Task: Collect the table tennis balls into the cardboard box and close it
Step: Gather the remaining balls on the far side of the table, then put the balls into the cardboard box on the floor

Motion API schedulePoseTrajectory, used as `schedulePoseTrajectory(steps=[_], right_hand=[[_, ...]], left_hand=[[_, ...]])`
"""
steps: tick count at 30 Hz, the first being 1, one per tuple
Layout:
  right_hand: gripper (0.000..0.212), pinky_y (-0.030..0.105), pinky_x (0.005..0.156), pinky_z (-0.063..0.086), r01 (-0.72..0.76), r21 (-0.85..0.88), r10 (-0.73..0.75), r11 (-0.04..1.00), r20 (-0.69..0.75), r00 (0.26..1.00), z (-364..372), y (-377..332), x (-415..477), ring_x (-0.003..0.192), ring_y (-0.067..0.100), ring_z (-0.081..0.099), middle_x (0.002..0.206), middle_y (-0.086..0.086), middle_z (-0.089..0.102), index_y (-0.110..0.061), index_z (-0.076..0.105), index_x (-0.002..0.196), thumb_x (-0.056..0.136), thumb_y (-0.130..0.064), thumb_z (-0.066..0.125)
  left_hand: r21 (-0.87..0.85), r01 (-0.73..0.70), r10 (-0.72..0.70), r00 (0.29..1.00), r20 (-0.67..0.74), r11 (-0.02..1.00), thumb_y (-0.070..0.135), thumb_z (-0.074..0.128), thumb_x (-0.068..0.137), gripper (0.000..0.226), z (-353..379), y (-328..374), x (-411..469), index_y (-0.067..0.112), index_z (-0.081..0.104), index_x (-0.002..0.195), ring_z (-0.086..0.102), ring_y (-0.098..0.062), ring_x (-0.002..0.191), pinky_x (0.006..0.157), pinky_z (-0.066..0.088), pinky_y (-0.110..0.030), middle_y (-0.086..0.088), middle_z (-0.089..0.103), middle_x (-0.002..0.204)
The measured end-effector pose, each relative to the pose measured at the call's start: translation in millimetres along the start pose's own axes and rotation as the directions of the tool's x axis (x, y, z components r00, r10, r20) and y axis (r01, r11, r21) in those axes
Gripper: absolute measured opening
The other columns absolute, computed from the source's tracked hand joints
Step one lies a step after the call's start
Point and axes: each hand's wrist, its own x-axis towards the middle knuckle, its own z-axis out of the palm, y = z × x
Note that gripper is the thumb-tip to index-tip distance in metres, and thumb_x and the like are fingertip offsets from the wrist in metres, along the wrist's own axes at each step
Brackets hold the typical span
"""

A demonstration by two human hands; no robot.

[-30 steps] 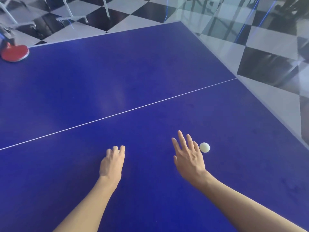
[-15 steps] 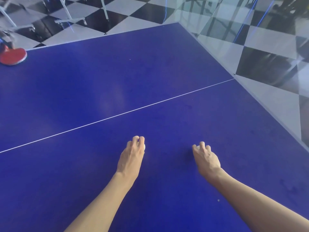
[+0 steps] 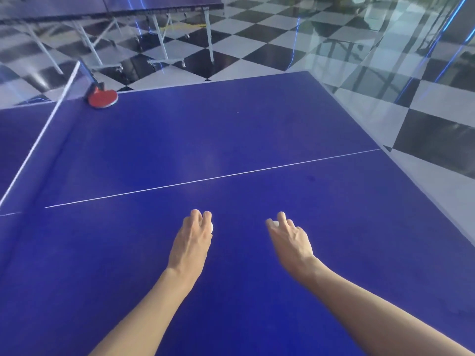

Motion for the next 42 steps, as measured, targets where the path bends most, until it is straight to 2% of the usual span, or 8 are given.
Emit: schedulePoseTrajectory(steps=[6, 12, 16, 22, 25, 29, 33, 42], right_hand=[[0.065, 0.03, 0.061, 0.033, 0.212, -0.073, -0.221, 0.975, -0.172, 0.96, -34, -88, -46, 0.07, 0.017, 0.036, 0.104, -0.001, 0.047, -0.019, 0.037, 0.123, 0.072, -0.006, 0.075], [0.04, 0.032, 0.062, 0.037, 0.448, -0.104, -0.458, 0.888, -0.295, 0.839, -59, -197, -140, 0.074, 0.021, 0.05, 0.091, -0.003, 0.054, -0.018, 0.045, 0.122, 0.086, -0.017, 0.063], [0.031, 0.032, 0.062, 0.038, 0.559, -0.109, -0.559, 0.822, -0.341, 0.756, -63, -263, -226, 0.073, 0.022, 0.054, 0.083, -0.004, 0.055, -0.018, 0.048, 0.116, 0.088, -0.021, 0.061], [0.032, 0.03, 0.057, 0.035, 0.682, -0.125, -0.684, 0.72, -0.293, 0.668, -47, -329, -361, 0.064, 0.019, 0.048, 0.074, -0.006, 0.048, -0.021, 0.049, 0.102, 0.079, -0.017, 0.07], [0.036, 0.029, 0.056, 0.034, 0.744, -0.123, -0.744, 0.657, -0.271, 0.611, -43, -363, -423, 0.062, 0.019, 0.04, 0.072, -0.006, 0.041, -0.02, 0.049, 0.1, 0.075, -0.017, 0.075], [0.026, 0.032, 0.069, 0.042, 0.865, -0.065, -0.831, 0.497, -0.32, 0.454, -40, -418, -493, 0.078, 0.022, 0.052, 0.089, -0.004, 0.058, -0.019, 0.046, 0.116, 0.092, -0.026, 0.054], [0.037, 0.039, 0.082, 0.044, 0.953, -0.049, -0.907, 0.3, -0.324, 0.269, -38, -476, -561, 0.097, 0.026, 0.057, 0.106, -0.001, 0.064, -0.019, 0.046, 0.126, 0.094, -0.039, 0.049], [0.035, 0.038, 0.08, 0.05, 0.995, -0.084, -0.971, -0.05, -0.227, -0.068, 6, -625, -681, 0.094, 0.025, 0.06, 0.101, 0.002, 0.064, -0.017, 0.053, 0.121, 0.091, -0.035, 0.059]], left_hand=[[0.053, 0.144, -0.138, 0.986, -0.096, 0.988, 0.021, 0.064, 0.095, 0.043, -51, -38, -98, 0.012, 0.045, 0.132, 0.055, -0.014, 0.087, 0.074, 0.055, -0.021, -0.007, 0.053, 0.112], [0.08, 0.358, -0.337, 0.919, -0.203, 0.93, 0.023, 0.075, 0.085, 0.029, -102, -77, -252, 0.013, 0.056, 0.105, 0.053, -0.014, 0.071, 0.063, 0.053, -0.024, -0.005, 0.056, 0.09], [0.062, 0.504, -0.48, 0.848, -0.224, 0.862, 0.023, 0.079, 0.08, 0.029, -121, -91, -376, 0.013, 0.057, 0.097, 0.053, -0.014, 0.065, 0.056, 0.048, -0.023, -0.003, 0.055, 0.083], [0.08, 0.684, -0.665, 0.726, -0.174, 0.725, 0.029, 0.07, 0.088, 0.025, -136, -86, -560, 0.015, 0.055, 0.103, 0.056, -0.018, 0.077, 0.066, 0.051, -0.027, -0.002, 0.052, 0.091], [0.086, 0.727, -0.711, 0.684, -0.161, 0.681, 0.028, 0.08, 0.078, 0.028, -147, -77, -642, 0.015, 0.06, 0.093, 0.057, -0.017, 0.07, 0.06, 0.049, -0.027, -0.003, 0.054, 0.083], [0.101, 0.802, -0.783, 0.597, -0.174, 0.588, 0.024, 0.085, 0.07, 0.038, -154, -79, -730, 0.011, 0.066, 0.1, 0.062, -0.019, 0.07, 0.061, 0.052, -0.027, -0.007, 0.062, 0.088], [0.089, 0.895, -0.886, 0.445, -0.13, 0.437, 0.032, 0.054, 0.097, 0.044, -145, -88, -812, 0.013, 0.041, 0.134, 0.056, -0.019, 0.102, 0.087, 0.048, -0.029, -0.006, 0.051, 0.121], [0.115, 0.983, -0.984, 0.157, -0.085, 0.147, 0.041, 0.053, 0.097, 0.042, -121, -128, -987, 0.016, 0.04, 0.129, 0.054, -0.017, 0.106, 0.088, 0.046, -0.028, -0.003, 0.049, 0.122]])
